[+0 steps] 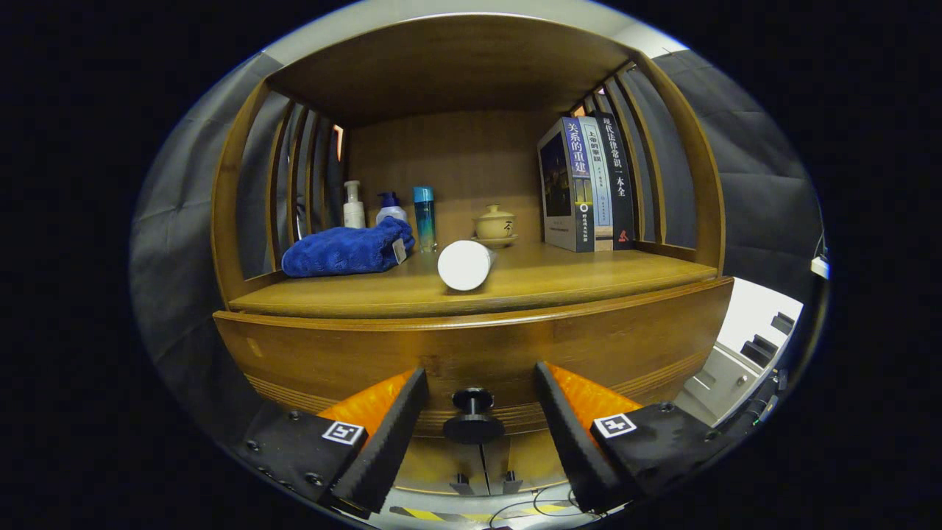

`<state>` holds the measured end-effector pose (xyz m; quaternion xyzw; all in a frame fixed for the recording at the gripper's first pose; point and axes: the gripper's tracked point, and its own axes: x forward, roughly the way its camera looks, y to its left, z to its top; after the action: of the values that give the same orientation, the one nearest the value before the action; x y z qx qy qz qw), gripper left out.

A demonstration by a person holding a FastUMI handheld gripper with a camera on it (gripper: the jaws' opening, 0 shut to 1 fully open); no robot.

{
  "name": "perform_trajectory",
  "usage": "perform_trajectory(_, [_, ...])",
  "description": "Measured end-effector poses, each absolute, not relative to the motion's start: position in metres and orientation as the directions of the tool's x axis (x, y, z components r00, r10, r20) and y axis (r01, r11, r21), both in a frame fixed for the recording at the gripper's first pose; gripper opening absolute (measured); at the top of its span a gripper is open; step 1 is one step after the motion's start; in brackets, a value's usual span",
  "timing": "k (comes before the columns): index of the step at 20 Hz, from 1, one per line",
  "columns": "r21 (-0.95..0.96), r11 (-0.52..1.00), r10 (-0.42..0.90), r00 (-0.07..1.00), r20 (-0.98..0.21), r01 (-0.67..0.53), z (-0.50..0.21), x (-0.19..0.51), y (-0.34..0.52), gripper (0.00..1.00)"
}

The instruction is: Pull open the drawer, take out the items inside it, and place them on the countertop above the cabinet.

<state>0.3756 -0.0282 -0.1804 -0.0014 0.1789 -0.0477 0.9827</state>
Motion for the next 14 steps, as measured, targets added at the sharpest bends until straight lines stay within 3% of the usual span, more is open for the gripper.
perform_trajectory(10, [-0.037,0.991,-0.131,0.922,-0.364,0.126,-0.176,0.378,-0.034,0.99])
perform_trajectory(14, [-0.013,0.994,-0.11,0.955,-0.277,0.111,-0.118,0.347,-0.025,0.99])
